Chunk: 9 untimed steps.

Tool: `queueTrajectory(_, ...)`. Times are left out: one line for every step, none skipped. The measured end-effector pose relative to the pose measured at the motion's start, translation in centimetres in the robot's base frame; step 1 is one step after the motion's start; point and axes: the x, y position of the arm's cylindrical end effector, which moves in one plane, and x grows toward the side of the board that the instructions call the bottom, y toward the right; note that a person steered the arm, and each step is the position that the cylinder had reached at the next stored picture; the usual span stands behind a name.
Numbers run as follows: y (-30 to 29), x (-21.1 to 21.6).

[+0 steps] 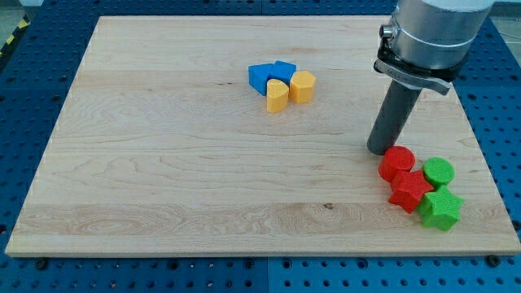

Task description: Move your arm towards up

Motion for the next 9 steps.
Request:
queueTrajectory(0.9, 0.2)
queueTrajectory(1.3, 0.5)
queueTrajectory(1.3, 0.5)
queueTrajectory(1.4, 0.2)
queueTrajectory(2.4, 0.2)
queueTrajectory(3.4, 0.2)
queueTrajectory(5.1, 0.2)
queueTrajectory(6.8, 0.9)
queueTrajectory(7.1, 2.9)
